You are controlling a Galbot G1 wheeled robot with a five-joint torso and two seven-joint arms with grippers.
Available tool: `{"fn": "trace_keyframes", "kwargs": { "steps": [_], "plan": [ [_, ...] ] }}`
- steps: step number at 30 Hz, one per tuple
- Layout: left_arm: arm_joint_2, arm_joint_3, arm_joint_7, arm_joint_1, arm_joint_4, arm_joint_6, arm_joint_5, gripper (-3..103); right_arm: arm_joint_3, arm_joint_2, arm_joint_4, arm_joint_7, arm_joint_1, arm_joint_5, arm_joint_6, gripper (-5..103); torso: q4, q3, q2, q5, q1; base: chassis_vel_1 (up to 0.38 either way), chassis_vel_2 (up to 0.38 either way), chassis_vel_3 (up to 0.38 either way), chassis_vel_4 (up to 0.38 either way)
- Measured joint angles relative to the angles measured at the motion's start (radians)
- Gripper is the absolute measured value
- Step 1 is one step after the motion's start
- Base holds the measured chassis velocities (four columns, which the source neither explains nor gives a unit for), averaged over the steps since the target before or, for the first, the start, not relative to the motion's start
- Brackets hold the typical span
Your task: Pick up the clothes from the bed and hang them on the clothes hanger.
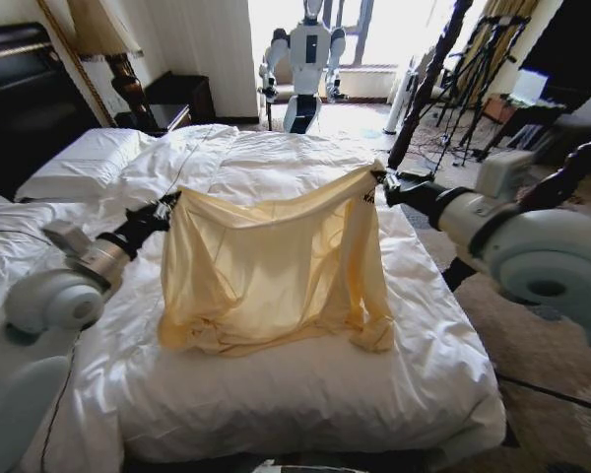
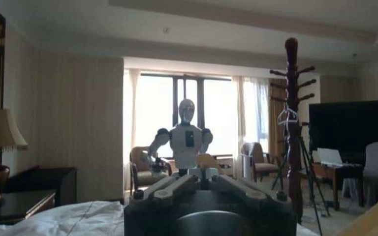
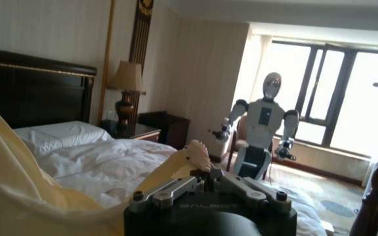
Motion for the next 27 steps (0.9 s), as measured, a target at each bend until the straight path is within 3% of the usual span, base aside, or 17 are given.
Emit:
{"fn": "trace_keyframes", "kwargs": {
  "steps": [2, 4, 5, 6, 7, 9, 10, 13, 14, 16, 17, 21, 27],
  "plan": [
    [0.034, -0.057, -0.061, -0.007, -0.050, -0.004, -0.081, 0, 0.081, -0.059, 0.018, -0.028, 0.001, 0.052, 0.031, 0, -0.0001, 0.000, 0.000, -0.0002, 0.000, 0.000, 0.000, 0.000, 0.000],
    [0.050, -0.081, -0.086, -0.014, -0.069, -0.005, -0.114, 0, 0.122, -0.087, 0.023, -0.033, 0.002, 0.088, 0.041, 0, 0.0001, 0.000, 0.000, -0.0002, 0.000, 0.000, 0.000, 0.000, 0.000],
    [0.076, -0.137, -0.120, -0.017, -0.102, -0.006, -0.172, 0, 0.207, -0.160, 0.034, -0.044, 0.002, 0.168, 0.049, 0, -0.0001, 0.000, 0.000, -0.0002, 0.000, 0.000, 0.000, 0.000, 0.000],
    [0.076, -0.137, -0.120, -0.017, -0.102, -0.006, -0.172, 0, 0.207, -0.160, 0.034, -0.044, 0.002, 0.168, 0.049, 0, -0.0001, 0.000, 0.000, -0.0002, 0.000, 0.000, 0.000, 0.000, 0.000],
    [0.096, -0.232, -0.141, 0.005, -0.138, 0.006, -0.240, 0, 0.291, -0.237, 0.043, -0.069, 0.001, 0.248, 0.053, 0, -0.0006, 0.000, 0.000, -0.0003, 0.000, 0.000, 0.000, 0.000, 0.000],
    [0.113, -0.396, -0.171, 0.061, -0.158, 0.046, -0.339, 0, 0.386, -0.323, 0.054, -0.095, 0.000, 0.349, 0.053, 0, -0.0008, 0.000, 0.000, -0.0001, 0.000, 0.000, 0.000, 0.000, 0.000],
    [0.113, -0.396, -0.171, 0.061, -0.158, 0.046, -0.339, 0, 0.386, -0.323, 0.054, -0.095, 0.000, 0.349, 0.053, 0, -0.0008, 0.000, 0.000, -0.0001, 0.000, 0.000, 0.000, 0.000, 0.000],
    [0.123, -0.665, -0.179, 0.180, -0.160, 0.072, -0.436, 0, 0.544, -0.403, 0.065, -0.099, 0.000, 0.488, 0.053, 0, 0.0000, 0.000, 0.000, -0.0017, 0.000, 0.000, 0.000, 0.000, 0.000],
    [0.123, -0.665, -0.179, 0.180, -0.160, 0.072, -0.436, 0, 0.544, -0.403, 0.065, -0.099, 0.000, 0.488, 0.053, 0, 0.0000, 0.000, 0.000, -0.0017, 0.000, 0.000, 0.000, 0.000, 0.000],
    [0.125, -0.803, -0.180, 0.231, -0.159, 0.074, -0.501, 0, 0.629, -0.435, 0.060, -0.096, -0.002, 0.566, 0.053, 0, 0.0003, 0.000, 0.000, -0.0008, 0.000, 0.000, 0.000, 0.000, 0.000],
    [0.125, -0.803, -0.180, 0.231, -0.159, 0.074, -0.501, 0, 0.629, -0.435, 0.060, -0.096, -0.002, 0.566, 0.053, 0, 0.0003, 0.000, 0.000, -0.0008, 0.000, 0.000, 0.000, 0.000, 0.000],
    [0.122, -0.965, -0.173, 0.288, -0.155, 0.077, -0.583, 0, 0.710, -0.507, 0.045, -0.112, 0.017, 0.713, 0.053, 0, -0.0003, 0.000, 0.000, -0.0002, 0.000, 0.000, 0.000, 0.000, 0.000],
    [0.124, -1.067, -0.167, 0.328, -0.151, 0.113, -0.634, 0, 0.751, -0.560, 0.051, -0.115, 0.045, 0.802, 0.048, 0, -0.0002, 0.000, 0.000, -0.0006, 0.000, 0.000, 0.000, 0.000, 0.000]
  ]
}}
